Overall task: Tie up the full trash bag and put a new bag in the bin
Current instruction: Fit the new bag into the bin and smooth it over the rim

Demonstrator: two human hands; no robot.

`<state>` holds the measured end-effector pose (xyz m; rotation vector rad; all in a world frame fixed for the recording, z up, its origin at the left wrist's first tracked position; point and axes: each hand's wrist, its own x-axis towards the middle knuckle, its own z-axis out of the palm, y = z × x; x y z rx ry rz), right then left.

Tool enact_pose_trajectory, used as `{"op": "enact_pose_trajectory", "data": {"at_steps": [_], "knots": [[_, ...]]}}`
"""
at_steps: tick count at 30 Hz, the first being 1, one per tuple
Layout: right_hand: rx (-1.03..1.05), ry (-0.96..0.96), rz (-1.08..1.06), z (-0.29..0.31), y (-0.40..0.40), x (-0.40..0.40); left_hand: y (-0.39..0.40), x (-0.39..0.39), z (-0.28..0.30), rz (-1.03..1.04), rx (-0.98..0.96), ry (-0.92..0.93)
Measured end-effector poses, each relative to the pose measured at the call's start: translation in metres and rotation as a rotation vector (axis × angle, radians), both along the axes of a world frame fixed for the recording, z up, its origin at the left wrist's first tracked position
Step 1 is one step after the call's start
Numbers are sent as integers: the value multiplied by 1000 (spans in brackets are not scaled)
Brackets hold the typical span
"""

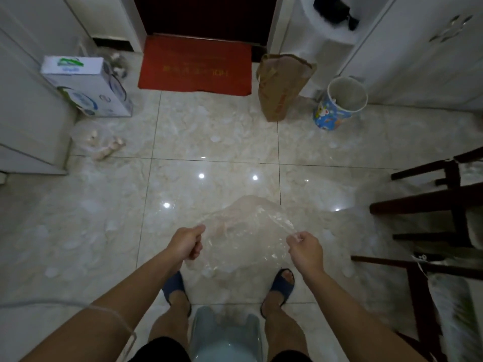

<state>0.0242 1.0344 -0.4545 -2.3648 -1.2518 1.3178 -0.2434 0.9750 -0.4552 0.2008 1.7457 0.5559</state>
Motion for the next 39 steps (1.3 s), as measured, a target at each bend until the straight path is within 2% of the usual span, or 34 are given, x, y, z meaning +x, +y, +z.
{"op": "enact_pose_trajectory", "data": {"at_steps": [8,11,14,18,21,24,31,35,39], "knots": [[32,-63,1,-61,-15,-2,-11,12,-70,-20,-43,-46],[73,-118,89,-79,-24,-2,-11,22,-90,-44,-31,-89],[331,-248,302,-93,-37,-10,-14,31,-109,-86,-10,-130],[739,-249,673,-126,-40,-39,-15,34,-140,-136,12,-203],[921,-170,883,-160,-31,-63,-15,30,-162,-165,48,-224],[1041,-169,956,-194,-19,-77,-18,23,-185,-182,107,-202],[909,-331,1182,-270,-6,-63,-27,2,-236,-259,246,-85],[823,-432,1387,-287,-4,-58,-30,-4,-255,-310,318,-35],[758,-609,1546,-293,-20,-55,-35,-6,-260,-261,380,-62]]}}
